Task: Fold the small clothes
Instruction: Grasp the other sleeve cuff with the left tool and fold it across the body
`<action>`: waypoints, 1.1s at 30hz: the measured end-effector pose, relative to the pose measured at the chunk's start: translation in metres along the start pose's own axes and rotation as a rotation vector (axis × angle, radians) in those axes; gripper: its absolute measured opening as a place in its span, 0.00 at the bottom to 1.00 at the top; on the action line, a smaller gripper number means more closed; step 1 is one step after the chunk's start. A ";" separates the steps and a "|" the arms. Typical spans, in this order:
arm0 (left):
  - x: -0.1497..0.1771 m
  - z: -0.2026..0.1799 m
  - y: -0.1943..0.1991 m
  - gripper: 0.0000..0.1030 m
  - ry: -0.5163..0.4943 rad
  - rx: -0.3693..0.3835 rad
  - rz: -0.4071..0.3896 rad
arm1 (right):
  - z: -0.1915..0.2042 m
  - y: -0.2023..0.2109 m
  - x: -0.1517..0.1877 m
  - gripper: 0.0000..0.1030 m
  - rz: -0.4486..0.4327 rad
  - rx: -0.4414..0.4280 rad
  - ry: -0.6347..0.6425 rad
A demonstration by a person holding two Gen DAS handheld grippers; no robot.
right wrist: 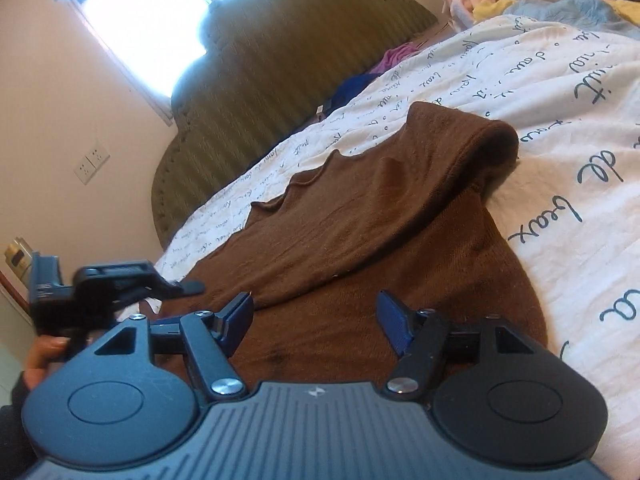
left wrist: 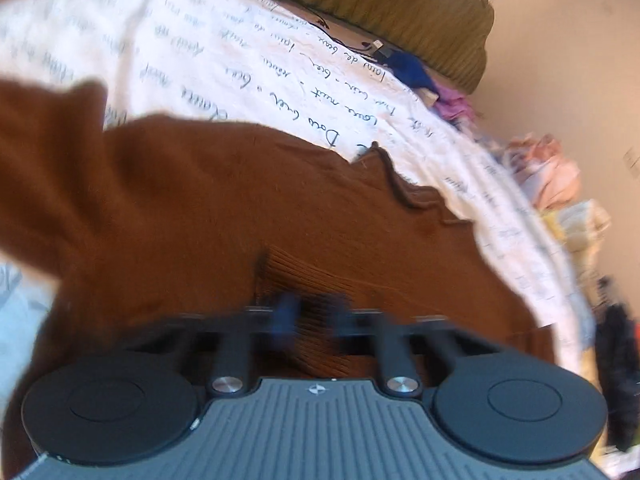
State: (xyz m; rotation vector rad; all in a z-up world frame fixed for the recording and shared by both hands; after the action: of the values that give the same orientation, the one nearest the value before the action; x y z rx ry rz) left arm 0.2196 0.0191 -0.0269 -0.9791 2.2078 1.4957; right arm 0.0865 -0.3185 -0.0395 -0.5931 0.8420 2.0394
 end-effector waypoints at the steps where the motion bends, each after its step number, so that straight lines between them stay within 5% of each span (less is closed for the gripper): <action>1: -0.002 -0.004 0.001 0.00 -0.019 -0.006 -0.013 | -0.002 0.001 0.000 0.66 0.000 -0.006 -0.009; 6: -0.008 -0.011 0.024 0.01 -0.053 0.024 -0.039 | -0.005 -0.001 -0.001 0.66 -0.002 -0.026 -0.039; 7: -0.009 -0.008 0.029 0.08 -0.047 0.030 -0.045 | -0.006 0.000 -0.001 0.66 -0.003 -0.030 -0.044; 9: -0.008 0.000 0.036 0.66 -0.010 0.054 -0.052 | -0.006 -0.001 -0.001 0.67 -0.004 -0.035 -0.049; 11: -0.004 0.012 0.046 0.78 0.050 0.083 -0.072 | -0.005 -0.002 -0.001 0.67 -0.004 -0.039 -0.051; 15: 0.005 0.016 0.038 0.52 0.135 0.156 0.014 | -0.005 -0.003 -0.001 0.68 -0.002 -0.039 -0.049; 20: 0.011 0.010 0.016 0.35 0.182 0.183 0.058 | -0.005 -0.003 -0.001 0.68 -0.002 -0.039 -0.047; 23: 0.010 0.012 0.003 0.03 0.182 0.129 0.067 | -0.005 -0.003 -0.001 0.68 -0.001 -0.038 -0.046; 30: -0.031 0.021 0.053 0.03 0.035 -0.069 -0.247 | -0.005 -0.003 -0.001 0.68 0.000 -0.038 -0.045; 33: -0.035 0.052 0.046 0.03 0.006 -0.224 -0.243 | -0.006 -0.003 -0.001 0.68 0.001 -0.040 -0.046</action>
State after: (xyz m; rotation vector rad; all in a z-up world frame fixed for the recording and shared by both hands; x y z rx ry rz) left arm 0.2072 0.0890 0.0039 -1.2702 1.8725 1.6477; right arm 0.0903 -0.3218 -0.0436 -0.5658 0.7764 2.0670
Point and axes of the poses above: each gripper's, at about its wrist camera, not at the fingertips, and y roughly against the way its jaws point, z to its left, x to its underside, the point moved 6 cm from there along -y, roughly the way its jaws point, and after that the axes turned 2 degrees about -z, right-handed, at the moved point
